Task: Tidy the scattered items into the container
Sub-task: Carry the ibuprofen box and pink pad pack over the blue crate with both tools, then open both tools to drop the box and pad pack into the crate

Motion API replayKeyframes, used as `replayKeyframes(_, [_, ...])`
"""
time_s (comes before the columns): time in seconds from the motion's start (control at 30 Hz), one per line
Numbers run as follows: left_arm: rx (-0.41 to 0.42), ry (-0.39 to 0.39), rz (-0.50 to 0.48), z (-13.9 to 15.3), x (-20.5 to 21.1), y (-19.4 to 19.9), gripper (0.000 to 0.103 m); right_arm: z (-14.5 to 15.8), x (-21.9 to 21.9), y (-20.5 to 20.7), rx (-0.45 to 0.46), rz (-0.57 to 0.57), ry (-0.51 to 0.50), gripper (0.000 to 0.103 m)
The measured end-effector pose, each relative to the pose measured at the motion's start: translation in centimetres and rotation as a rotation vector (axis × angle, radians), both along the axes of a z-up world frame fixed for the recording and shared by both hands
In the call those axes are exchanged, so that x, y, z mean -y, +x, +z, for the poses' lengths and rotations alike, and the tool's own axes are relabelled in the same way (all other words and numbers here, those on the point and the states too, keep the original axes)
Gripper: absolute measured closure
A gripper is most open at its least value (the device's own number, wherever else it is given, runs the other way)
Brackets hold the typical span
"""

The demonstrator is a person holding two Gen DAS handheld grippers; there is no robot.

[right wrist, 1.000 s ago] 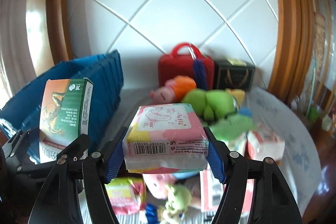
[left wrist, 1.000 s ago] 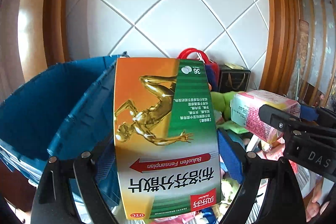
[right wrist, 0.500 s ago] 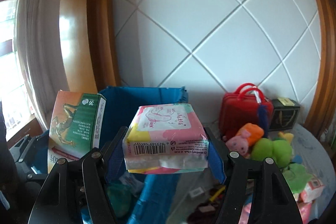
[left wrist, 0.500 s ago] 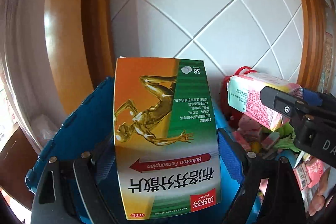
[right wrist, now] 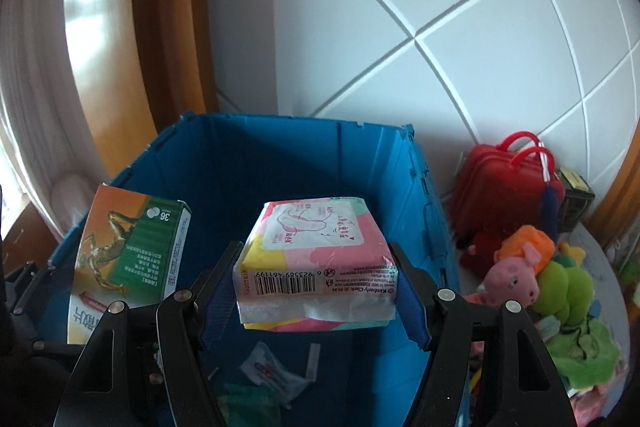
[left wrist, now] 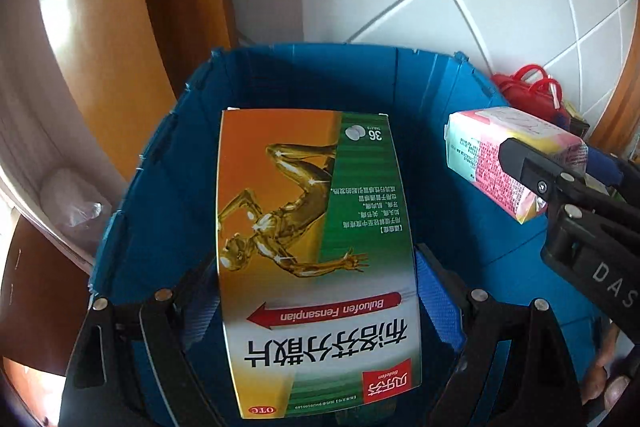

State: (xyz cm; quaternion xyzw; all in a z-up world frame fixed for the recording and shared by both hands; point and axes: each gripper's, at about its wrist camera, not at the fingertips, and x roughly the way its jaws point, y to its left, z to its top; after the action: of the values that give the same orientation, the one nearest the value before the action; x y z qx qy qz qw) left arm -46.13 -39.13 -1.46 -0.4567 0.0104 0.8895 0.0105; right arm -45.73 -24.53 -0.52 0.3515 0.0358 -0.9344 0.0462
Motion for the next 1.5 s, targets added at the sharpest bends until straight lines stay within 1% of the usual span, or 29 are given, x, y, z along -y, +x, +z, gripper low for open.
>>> replayKeyframes(0.03, [0.035,-0.012,-0.001,-1.1,0.1,-1.4,0.015,-1.1,-0.1,-1.2,0.031,-0.014,0.011,0.034])
replayKeyframes(0.13, [0.102,-0.024,-0.001,-4.1,-0.1,-4.5,0.015,-5.0,-0.1,-4.7,0.118,-0.042,0.057,0.034])
replayKeyframes(0.17, [0.125,-0.029,0.002,-5.2,-0.3,-5.5,0.015,-6.3,0.0,-5.5,0.151,-0.045,0.06,0.034])
replayKeyframes(0.23, [0.182,-0.041,0.003,-7.4,-0.5,-7.3,0.015,-8.4,0.0,-7.0,0.231,-0.05,0.036,0.034])
replayKeyframes(0.27, [0.211,-0.044,0.001,-8.5,-0.6,-7.7,0.015,-9.5,-0.1,-7.7,0.26,-0.054,0.026,0.034])
replayKeyframes(0.33, [0.248,-0.068,-0.019,-10.4,-0.9,-8.0,0.015,-11.2,-0.3,-8.6,0.291,-0.068,0.052,0.034])
replayKeyframes(0.4, [0.271,-0.118,-0.028,-12.0,-1.2,-8.0,0.015,-12.8,-0.1,-9.0,0.327,-0.068,0.088,0.034])
replayKeyframes(0.43, [0.288,-0.135,-0.025,-12.7,-1.2,-7.9,0.014,-13.4,-0.1,-9.1,0.347,-0.066,0.09,0.034])
replayKeyframes(0.5, [0.331,-0.136,-0.012,-13.9,-1.0,-8.0,0.014,-14.2,-0.3,-9.2,0.368,-0.06,0.081,0.034])
replayKeyframes(0.6, [0.355,-0.107,0.015,-14.4,-0.7,-8.0,0.014,-14.1,-0.5,-8.9,0.35,-0.059,0.078,0.034])
replayKeyframes(0.77, [0.33,-0.063,0.029,-13.6,-0.8,-8.0,0.011,-13.6,-0.6,-8.3,0.313,-0.047,0.064,0.034])
replayKeyframes(0.83, [0.318,-0.059,0.032,-13.3,-0.9,-8.0,0.008,-13.5,-0.6,-8.2,0.301,-0.044,0.064,0.034])
replayKeyframes(0.93, [0.321,-0.061,0.034,-13.2,-1.1,-8.2,0.007,-13.4,-0.8,-7.9,0.285,-0.043,0.057,0.032])
replayKeyframes(1.0, [0.326,-0.07,0.034,-13.3,-1.0,-7.6,0.007,-13.3,-1.0,-7.7,0.273,-0.044,0.058,0.031])
replayKeyframes(1.07, [0.328,-0.077,0.029,-13.1,-1.0,-7.6,0.007,-13.3,-1.1,-7.5,0.27,-0.046,0.052,0.024])
replayKeyframes(1.1, [0.328,-0.078,0.027,-12.9,-1.1,-7.6,0.007,-13.3,-1.3,-7.4,0.272,-0.047,0.049,0.017])
replayKeyframes(1.2, [0.326,-0.085,0.019,-12.5,-1.3,-7.1,0.007,-13.6,-1.4,-7.7,0.279,-0.054,0.053,0.017])
replayKeyframes(1.23, [0.327,-0.085,0.019,-12.8,-1.0,-7.4,0.007,-13.7,-1.1,-8.1,0.285,-0.056,0.052,0.017])
replayKeyframes(1.3, [0.329,-0.084,0.021,-12.9,-0.5,-7.7,0.007,-14.0,-1.2,-7.8,0.295,-0.059,0.047,0.017])
replayKeyframes(1.37, [0.33,-0.085,0.021,-12.9,-0.5,-7.6,0.007,-14.0,-1.2,-8.1,0.302,-0.064,0.044,0.014])
replayKeyframes(1.4, [0.333,-0.088,0.022,-12.9,-0.5,-7.6,0.007,-14.0,-1.1,-8.4,0.307,-0.065,0.043,0.011])
replayKeyframes(1.43, [0.338,-0.091,0.022,-13.1,-0.4,-7.6,0.007,-14.1,-1.1,-8.6,0.311,-0.061,0.044,0.009])
replayKeyframes(1.5, [0.349,-0.096,0.024,-13.7,-0.3,-7.7,0.007,-14.2,-0.4,-8.9,0.315,-0.053,0.069,0.006])
